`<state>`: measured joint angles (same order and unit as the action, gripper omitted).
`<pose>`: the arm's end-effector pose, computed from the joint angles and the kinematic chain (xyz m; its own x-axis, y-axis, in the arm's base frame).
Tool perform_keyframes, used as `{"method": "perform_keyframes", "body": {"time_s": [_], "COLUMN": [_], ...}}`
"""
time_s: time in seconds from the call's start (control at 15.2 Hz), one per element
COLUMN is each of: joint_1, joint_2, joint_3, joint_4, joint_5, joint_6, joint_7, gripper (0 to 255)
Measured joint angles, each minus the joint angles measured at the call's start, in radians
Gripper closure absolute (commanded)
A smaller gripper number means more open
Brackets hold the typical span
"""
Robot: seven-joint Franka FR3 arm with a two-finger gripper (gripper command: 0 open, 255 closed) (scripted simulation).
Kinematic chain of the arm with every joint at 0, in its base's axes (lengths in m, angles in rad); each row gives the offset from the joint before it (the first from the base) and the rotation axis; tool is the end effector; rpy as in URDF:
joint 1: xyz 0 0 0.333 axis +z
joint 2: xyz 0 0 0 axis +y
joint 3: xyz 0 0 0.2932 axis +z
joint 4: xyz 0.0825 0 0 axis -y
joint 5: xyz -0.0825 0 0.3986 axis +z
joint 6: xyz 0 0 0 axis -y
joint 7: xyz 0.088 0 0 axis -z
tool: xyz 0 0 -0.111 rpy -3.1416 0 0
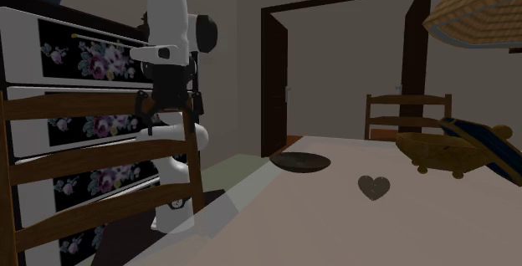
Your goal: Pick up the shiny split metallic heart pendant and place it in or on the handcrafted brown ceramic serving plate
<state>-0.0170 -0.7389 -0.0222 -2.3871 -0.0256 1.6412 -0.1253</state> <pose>0.3542 -0.0177 0.5450 0.9956 0.0937 -0.0084 0.0937 -0.9956 0.0096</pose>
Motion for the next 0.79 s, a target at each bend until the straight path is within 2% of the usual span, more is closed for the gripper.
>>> {"method": "perform_keyframes", "body": {"time_s": [0.2, 0.79], "joint_1": [0.003, 0.016], "joint_2": [0.005, 0.104], "joint_3": [0.028, 0.270], "joint_4": [-0.005, 0.016], "joint_5": [0.014, 0.095], "joint_6": [0.023, 0.197], "joint_7": [0.044, 0.404], "gripper": [0, 0]}}
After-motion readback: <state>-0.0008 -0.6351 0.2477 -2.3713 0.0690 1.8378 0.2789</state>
